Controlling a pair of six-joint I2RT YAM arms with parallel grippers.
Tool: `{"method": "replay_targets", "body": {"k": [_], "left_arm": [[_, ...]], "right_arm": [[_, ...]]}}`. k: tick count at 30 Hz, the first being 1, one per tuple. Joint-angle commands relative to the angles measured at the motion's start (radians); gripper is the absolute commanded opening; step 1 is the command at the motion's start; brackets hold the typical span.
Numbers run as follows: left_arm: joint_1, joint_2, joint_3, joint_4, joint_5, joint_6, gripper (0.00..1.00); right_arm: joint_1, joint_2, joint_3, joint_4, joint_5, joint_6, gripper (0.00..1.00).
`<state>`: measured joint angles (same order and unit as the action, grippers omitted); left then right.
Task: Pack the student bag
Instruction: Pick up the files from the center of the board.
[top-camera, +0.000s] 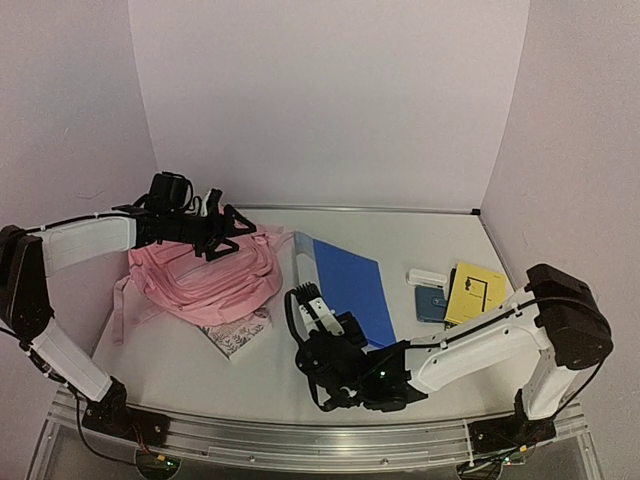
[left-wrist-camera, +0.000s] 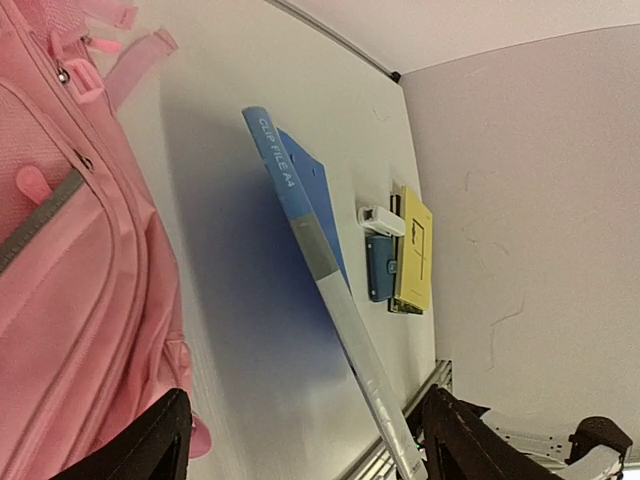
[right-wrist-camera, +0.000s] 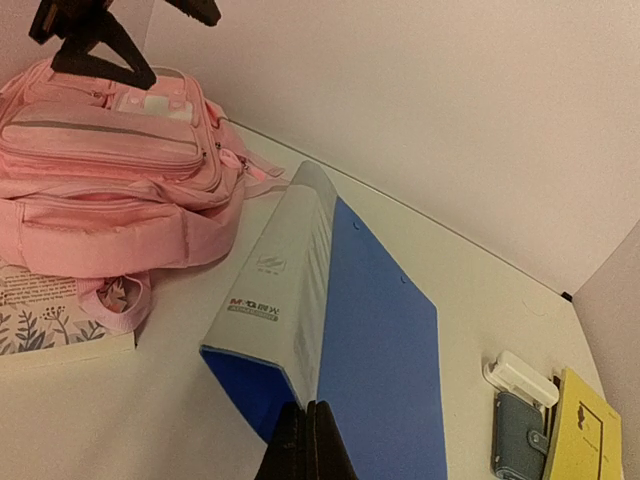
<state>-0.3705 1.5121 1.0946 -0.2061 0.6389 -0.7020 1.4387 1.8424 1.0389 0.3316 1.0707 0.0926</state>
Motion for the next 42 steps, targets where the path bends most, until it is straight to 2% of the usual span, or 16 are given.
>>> {"method": "replay_targets", "body": {"k": [1,10,19,31,34,38,42], "left_arm": [[-0.072,0.004,-0.052,0.287,0.045,-0.265,0.8],[-0.173,0.189,-0.003,0.414,0.077,-0.377,0.85],[-0.191,0.236,-0.024,0.415,0.063,-0.389,0.86],[-0.263,0.349,0.029,0.474,0.096,-0.428,0.81],[-0.276,0.367,0.04,0.502,0.1,-0.439,0.76],[-0.293,0.374,0.06,0.514,0.087,-0.437,0.62],[-0.292,0.359,0.06,0.538,0.074,-0.449,0.37]], "right_arm": [[-0.001,-0.055,-0.026,0.052,-0.013,0.037,0.0],[-0.001,-0.068,-0.048,0.107,-0.033,0.026,0.0],[-0.001,-0.08,-0.056,0.133,-0.037,0.025,0.0],[0.002,-0.094,-0.054,0.179,-0.049,-0.011,0.0],[0.006,-0.101,-0.06,0.194,-0.084,-0.02,0.0],[0.015,-0.11,-0.064,0.204,-0.111,-0.031,0.0],[0.02,-0.12,-0.073,0.205,-0.116,-0.038,0.0]]}}
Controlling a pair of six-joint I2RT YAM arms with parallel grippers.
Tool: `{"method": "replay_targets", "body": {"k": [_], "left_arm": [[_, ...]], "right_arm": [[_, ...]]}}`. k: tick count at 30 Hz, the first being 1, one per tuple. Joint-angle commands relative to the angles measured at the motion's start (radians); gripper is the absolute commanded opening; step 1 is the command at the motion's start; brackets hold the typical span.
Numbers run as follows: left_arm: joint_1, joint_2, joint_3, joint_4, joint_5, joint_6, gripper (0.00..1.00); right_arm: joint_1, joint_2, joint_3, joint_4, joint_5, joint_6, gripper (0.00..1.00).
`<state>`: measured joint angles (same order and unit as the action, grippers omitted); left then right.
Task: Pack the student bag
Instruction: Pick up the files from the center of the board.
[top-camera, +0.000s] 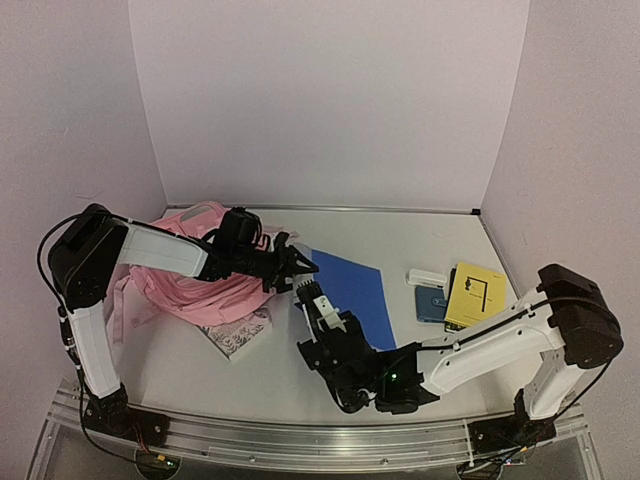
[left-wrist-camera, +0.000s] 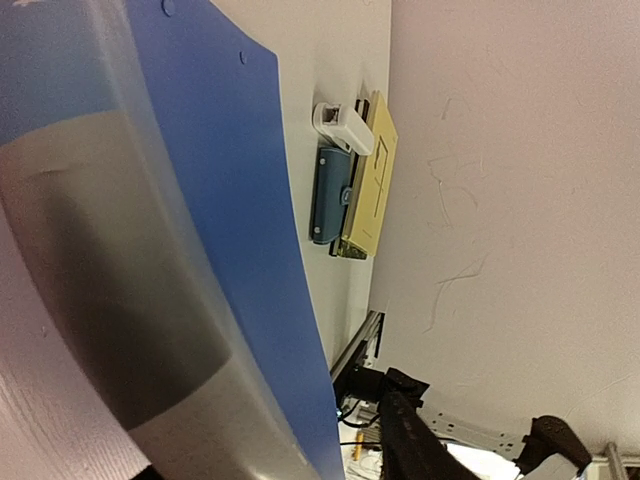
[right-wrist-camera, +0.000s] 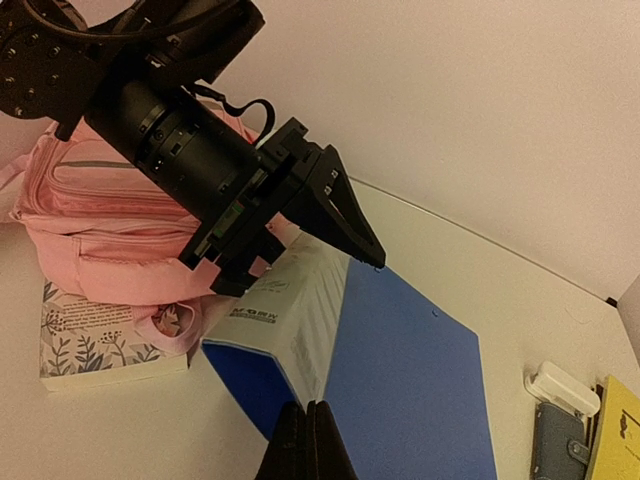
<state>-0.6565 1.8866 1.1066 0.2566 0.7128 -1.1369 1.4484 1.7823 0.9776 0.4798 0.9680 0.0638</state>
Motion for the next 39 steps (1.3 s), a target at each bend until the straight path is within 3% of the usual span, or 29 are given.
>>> {"method": "replay_targets", "body": {"k": [1,2,5,9,16,21,28,35,39], "left_arm": [[-0.006,-0.02,0.046,0.087,0.0,-0.017,0.32],[-0.006,-0.026,0.044,0.1,0.002,-0.022,0.27],[-0.006,-0.046,0.036,0.142,0.007,-0.036,0.14],[-0.005,-0.088,0.03,0.164,0.002,-0.024,0.04],[0.014,-0.174,0.062,0.051,0.023,0.158,0.0],[0.067,-0.252,0.074,-0.116,0.115,0.359,0.0],[0.157,-0.35,0.111,-0.473,0.321,0.686,0.0],[0.172,-0.317,0.275,-0.968,0.53,1.084,0.0],[0.152,-0.301,0.326,-1.149,0.568,1.222,0.0]], "right_arm": [[0.01,-0.065,-0.015,0.058,-0.015,-0.01,0.0],[0.011,-0.071,-0.017,0.057,-0.016,-0.01,0.06],[0.015,-0.102,-0.027,0.031,-0.018,-0.002,0.36],[0.018,-0.17,-0.045,-0.023,-0.018,0.013,0.63],[-0.018,-0.298,-0.028,-0.152,-0.049,0.05,0.97],[-0.202,-0.329,0.084,-0.394,-0.345,0.127,0.98],[-0.495,-0.389,0.152,-0.516,-0.836,0.156,0.98],[-0.756,-0.368,0.252,-0.609,-1.408,0.151,0.98],[-0.811,-0.339,0.299,-0.686,-1.53,0.12,0.98]]}}
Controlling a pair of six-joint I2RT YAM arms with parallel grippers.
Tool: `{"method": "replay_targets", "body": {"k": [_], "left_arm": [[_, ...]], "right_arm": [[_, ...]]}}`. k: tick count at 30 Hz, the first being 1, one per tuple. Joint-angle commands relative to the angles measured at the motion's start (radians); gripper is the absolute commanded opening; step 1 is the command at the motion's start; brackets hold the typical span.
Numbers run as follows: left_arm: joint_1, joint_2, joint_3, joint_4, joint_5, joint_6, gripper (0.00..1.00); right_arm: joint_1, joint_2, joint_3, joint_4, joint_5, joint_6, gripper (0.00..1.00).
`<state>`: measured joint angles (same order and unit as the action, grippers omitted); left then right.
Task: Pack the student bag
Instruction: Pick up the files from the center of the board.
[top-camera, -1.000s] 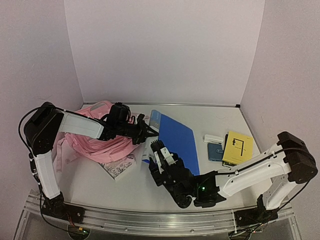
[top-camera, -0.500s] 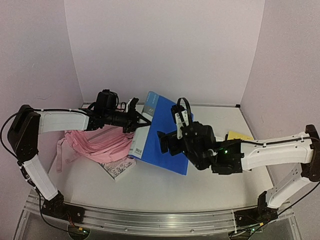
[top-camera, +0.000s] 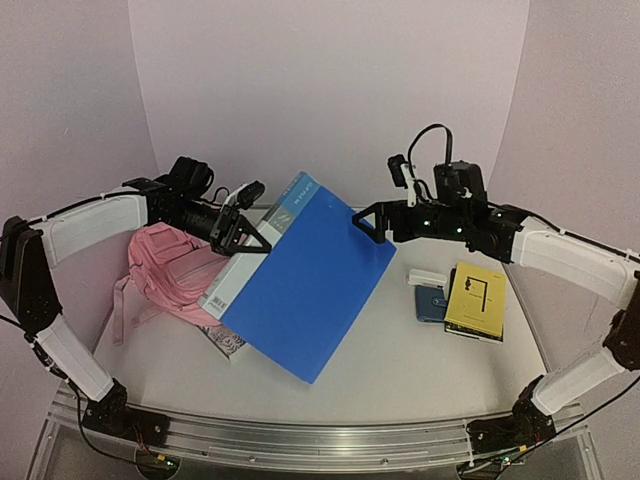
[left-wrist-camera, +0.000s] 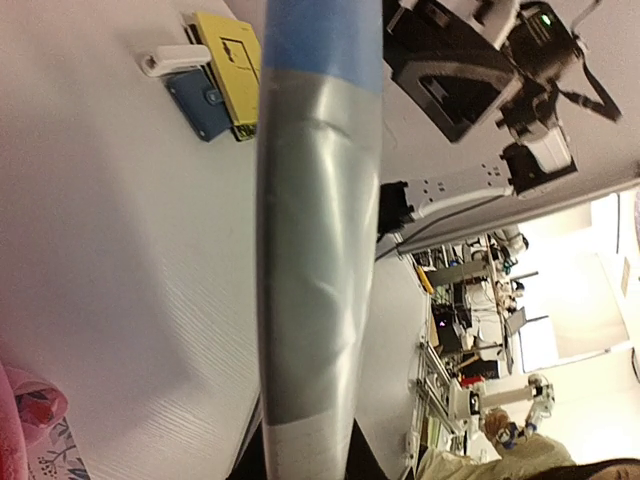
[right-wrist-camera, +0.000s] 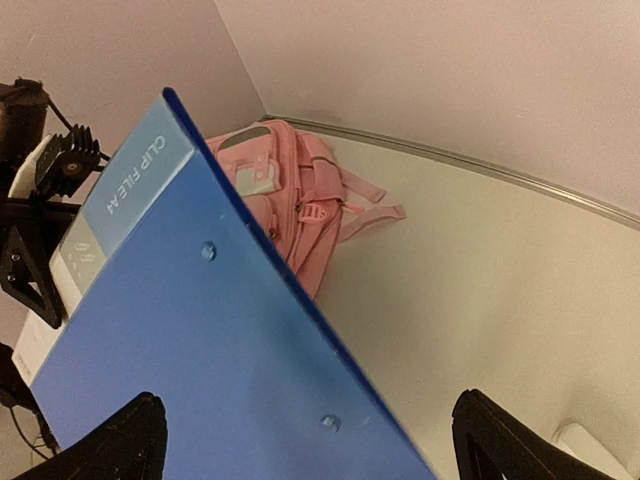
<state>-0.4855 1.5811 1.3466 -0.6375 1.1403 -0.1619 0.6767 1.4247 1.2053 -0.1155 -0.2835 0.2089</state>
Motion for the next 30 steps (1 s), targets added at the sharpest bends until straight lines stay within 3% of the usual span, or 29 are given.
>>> {"method": "replay_targets", "body": {"k": [1,7,14,20,23,30], "left_arm": [[-0.026,0.002,0.092,-0.275,0.141,0.264,0.0],[-0.073,0.012,0.105,-0.324,0.143,0.3,0.0],[-0.132,0.027,0.147,-0.329,0.104,0.286,0.01],[-0.133,0.049,0.173,-0.353,0.081,0.3,0.01],[-0.133,0.069,0.194,-0.369,0.073,0.31,0.01],[-0.134,0.079,0.208,-0.357,0.046,0.309,0.03]], "right_arm": [[-0.042,0.022,0.081,-0.106,-0.295,-0.029,0.98],[-0.045,0.11,0.168,-0.22,-0.505,-0.039,0.98],[-0.045,0.178,0.177,-0.32,-0.624,-0.101,0.94],[-0.045,0.186,0.165,-0.326,-0.767,-0.12,0.58],[-0.045,0.186,0.157,-0.326,-0.834,-0.127,0.47],[-0.044,0.153,0.147,-0.32,-0.843,-0.133,0.08]]}}
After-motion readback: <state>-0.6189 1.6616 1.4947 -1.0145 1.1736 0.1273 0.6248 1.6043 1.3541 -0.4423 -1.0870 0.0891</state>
